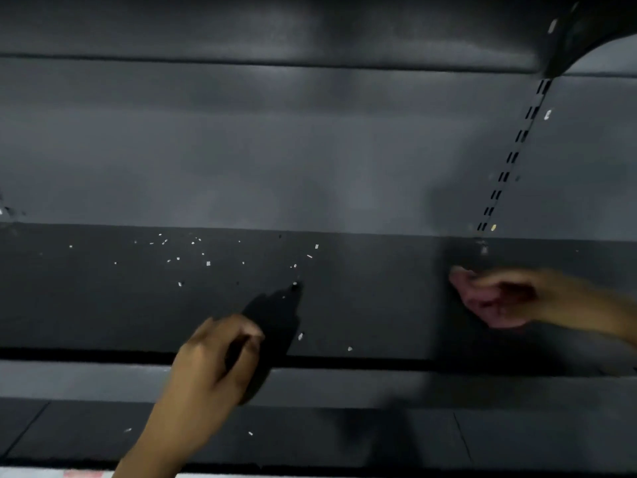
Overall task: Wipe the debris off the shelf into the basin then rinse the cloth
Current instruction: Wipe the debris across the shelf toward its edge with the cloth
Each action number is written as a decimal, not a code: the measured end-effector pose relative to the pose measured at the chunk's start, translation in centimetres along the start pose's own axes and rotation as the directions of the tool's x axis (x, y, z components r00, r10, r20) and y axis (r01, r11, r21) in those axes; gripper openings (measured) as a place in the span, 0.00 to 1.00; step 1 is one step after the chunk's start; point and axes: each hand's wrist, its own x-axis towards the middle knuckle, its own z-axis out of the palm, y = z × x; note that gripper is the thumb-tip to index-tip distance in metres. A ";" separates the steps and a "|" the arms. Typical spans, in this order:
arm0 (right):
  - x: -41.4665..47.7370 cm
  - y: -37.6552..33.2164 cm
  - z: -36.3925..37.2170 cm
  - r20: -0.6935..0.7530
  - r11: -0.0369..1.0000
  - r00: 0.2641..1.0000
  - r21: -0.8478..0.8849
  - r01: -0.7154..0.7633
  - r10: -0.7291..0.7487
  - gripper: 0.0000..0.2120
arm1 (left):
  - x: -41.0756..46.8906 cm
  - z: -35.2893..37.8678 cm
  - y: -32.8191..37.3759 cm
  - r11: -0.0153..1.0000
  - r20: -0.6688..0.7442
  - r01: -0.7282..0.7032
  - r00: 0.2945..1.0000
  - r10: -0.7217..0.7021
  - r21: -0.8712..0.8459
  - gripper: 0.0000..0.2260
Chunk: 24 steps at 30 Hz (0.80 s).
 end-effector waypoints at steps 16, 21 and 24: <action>6.6 -16.7 18.6 -0.069 0.942 0.953 -0.187 0.277 -0.294 0.13 | 2.2 -5.4 -6.3 0.971 0.021 0.130 0.992 -0.128 -0.201 0.13; 5.9 -18.9 16.0 -0.404 0.924 0.895 0.237 0.301 -0.188 0.15 | 2.3 -6.1 -6.7 0.958 0.111 0.205 0.976 -0.185 -0.201 0.13; 3.6 -15.6 11.1 -0.487 0.950 0.873 0.263 0.166 -0.018 0.17 | 2.3 -6.1 -6.7 0.954 0.098 0.208 0.977 -0.191 -0.215 0.14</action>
